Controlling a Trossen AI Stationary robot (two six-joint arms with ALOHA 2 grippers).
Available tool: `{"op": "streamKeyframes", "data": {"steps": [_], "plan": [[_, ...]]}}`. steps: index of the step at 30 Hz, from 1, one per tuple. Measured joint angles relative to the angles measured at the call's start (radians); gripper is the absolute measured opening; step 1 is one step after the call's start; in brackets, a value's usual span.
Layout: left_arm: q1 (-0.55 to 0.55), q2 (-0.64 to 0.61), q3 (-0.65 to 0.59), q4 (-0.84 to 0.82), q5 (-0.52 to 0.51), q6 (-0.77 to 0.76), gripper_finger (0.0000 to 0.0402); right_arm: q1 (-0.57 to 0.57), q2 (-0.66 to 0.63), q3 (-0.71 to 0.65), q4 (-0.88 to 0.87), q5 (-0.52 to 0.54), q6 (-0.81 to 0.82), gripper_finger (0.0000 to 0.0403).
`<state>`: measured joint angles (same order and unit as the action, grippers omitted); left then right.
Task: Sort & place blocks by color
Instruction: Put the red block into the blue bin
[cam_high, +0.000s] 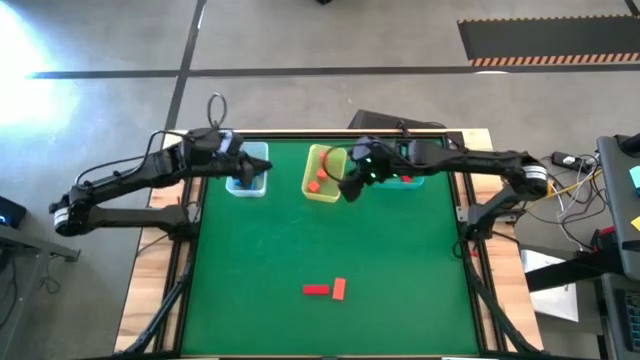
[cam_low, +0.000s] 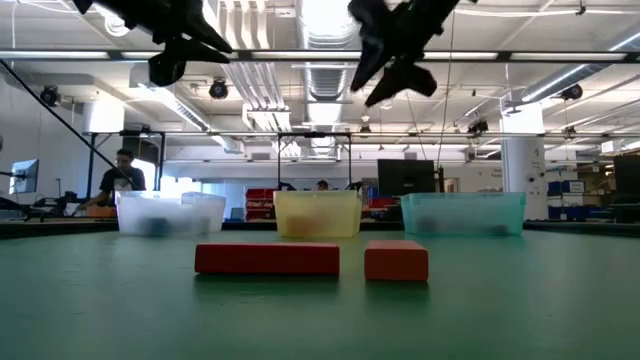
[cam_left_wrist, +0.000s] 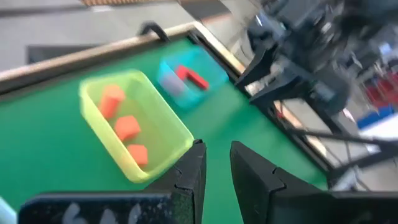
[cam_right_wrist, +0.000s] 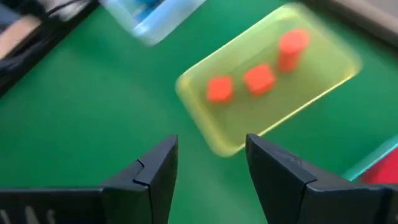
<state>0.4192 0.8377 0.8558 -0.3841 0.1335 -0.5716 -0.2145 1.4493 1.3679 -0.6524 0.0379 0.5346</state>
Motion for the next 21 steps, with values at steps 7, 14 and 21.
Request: {"op": "streamKeyframes", "data": {"steps": [7, 14, 21], "plan": [[-0.165, 0.086, 0.0, 0.0, 0.001, 0.006, 0.0057, 0.179, -0.072, 0.0, -0.058, -0.099, 0.047, 0.0193], [-0.325, 0.165, 0.0, 0.001, 0.003, 0.009, 0.0057, 0.41, -0.057, 0.015, -0.135, -0.064, 0.174, 0.0222], [-0.498, 0.267, 0.0, 0.002, -0.001, 0.066, 0.0057, 0.593, -0.024, 0.014, -0.367, -0.019, 0.433, 0.0207]]}}
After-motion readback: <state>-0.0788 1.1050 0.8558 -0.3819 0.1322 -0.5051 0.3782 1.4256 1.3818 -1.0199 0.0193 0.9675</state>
